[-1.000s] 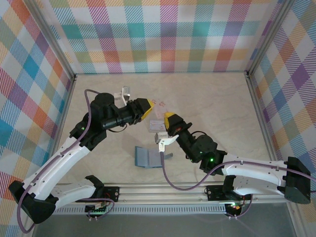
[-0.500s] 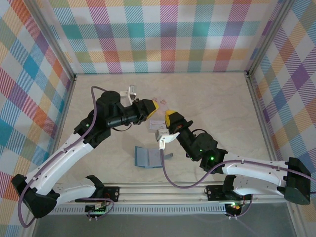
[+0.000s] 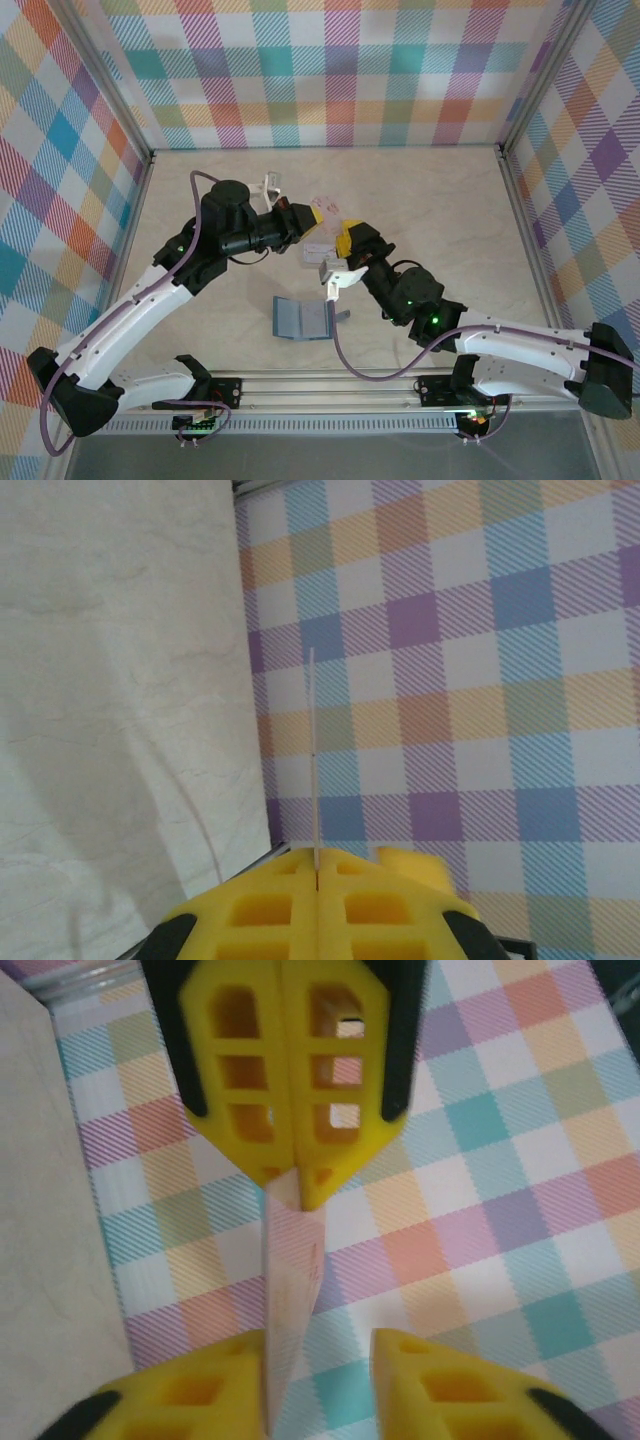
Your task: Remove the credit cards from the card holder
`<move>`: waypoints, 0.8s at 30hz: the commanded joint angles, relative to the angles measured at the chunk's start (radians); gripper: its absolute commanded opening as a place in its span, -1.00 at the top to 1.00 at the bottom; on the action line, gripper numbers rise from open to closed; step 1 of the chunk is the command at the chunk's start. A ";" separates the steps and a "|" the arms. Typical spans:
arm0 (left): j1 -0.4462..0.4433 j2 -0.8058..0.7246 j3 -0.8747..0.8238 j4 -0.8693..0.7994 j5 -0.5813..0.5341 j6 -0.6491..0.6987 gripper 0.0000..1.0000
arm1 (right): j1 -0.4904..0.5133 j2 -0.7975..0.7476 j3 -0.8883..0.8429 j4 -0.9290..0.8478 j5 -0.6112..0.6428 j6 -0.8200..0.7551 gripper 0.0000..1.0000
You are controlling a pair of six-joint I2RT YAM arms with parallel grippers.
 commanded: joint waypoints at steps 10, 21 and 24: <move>-0.005 0.244 0.348 -0.600 -0.085 0.537 0.96 | -0.182 -0.198 0.085 -0.586 -0.291 0.608 -0.73; -0.005 0.452 0.413 -0.775 -0.159 1.115 1.00 | -0.412 0.011 0.216 -0.857 -0.362 1.141 -0.87; -0.007 0.503 0.443 -0.816 -0.165 1.273 1.00 | -0.453 0.062 0.234 -0.902 -0.385 1.229 -0.87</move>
